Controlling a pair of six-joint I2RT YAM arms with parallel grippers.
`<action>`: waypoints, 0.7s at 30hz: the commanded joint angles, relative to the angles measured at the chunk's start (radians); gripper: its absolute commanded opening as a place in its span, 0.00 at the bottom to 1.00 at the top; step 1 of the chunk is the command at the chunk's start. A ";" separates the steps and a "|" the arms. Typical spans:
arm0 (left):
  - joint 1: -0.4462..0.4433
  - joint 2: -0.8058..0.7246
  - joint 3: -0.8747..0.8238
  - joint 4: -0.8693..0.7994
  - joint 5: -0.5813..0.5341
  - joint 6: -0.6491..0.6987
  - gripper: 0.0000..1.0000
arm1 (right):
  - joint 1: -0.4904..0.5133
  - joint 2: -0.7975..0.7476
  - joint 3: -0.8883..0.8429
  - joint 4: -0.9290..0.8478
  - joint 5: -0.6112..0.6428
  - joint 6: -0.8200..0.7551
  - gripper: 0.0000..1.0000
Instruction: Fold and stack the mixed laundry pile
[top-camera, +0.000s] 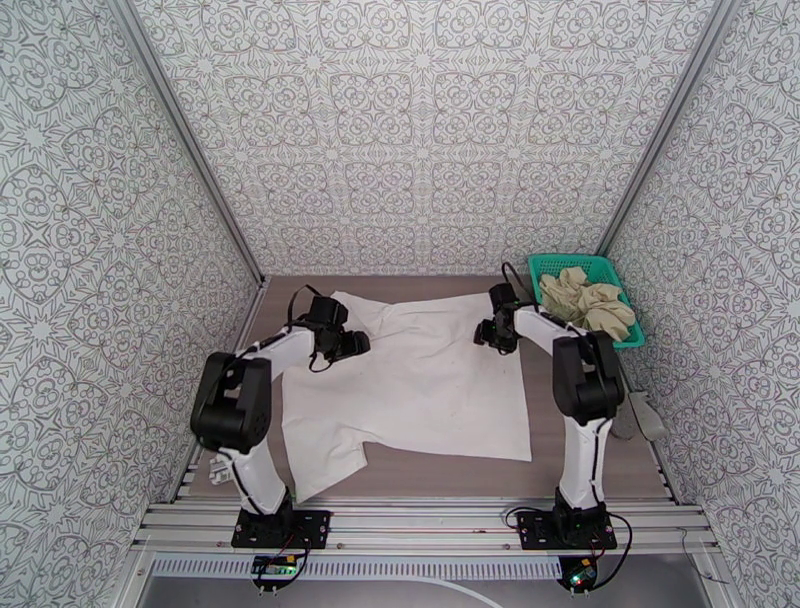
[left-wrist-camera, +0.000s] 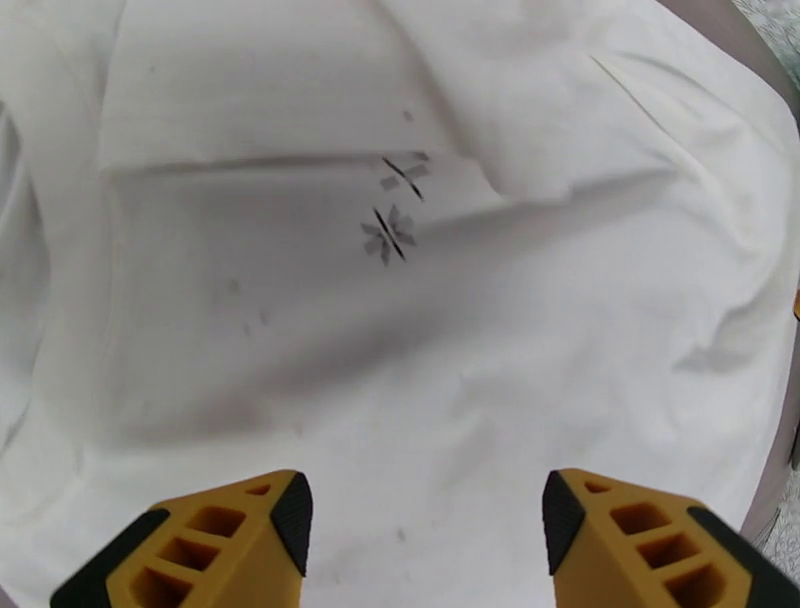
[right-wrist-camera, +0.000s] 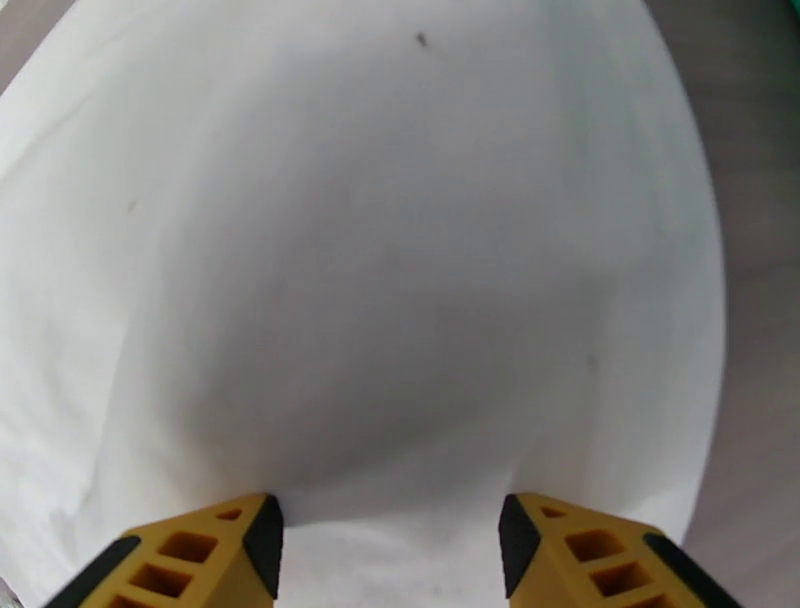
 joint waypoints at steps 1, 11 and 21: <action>0.030 0.094 0.105 0.048 0.039 -0.013 0.65 | -0.023 0.075 0.138 -0.054 -0.003 0.049 0.62; 0.084 0.365 0.396 0.000 0.099 -0.010 0.64 | -0.070 0.351 0.547 -0.200 -0.015 0.081 0.62; 0.091 0.528 0.720 -0.144 0.125 0.033 0.64 | -0.103 0.575 1.040 -0.373 -0.046 0.063 0.62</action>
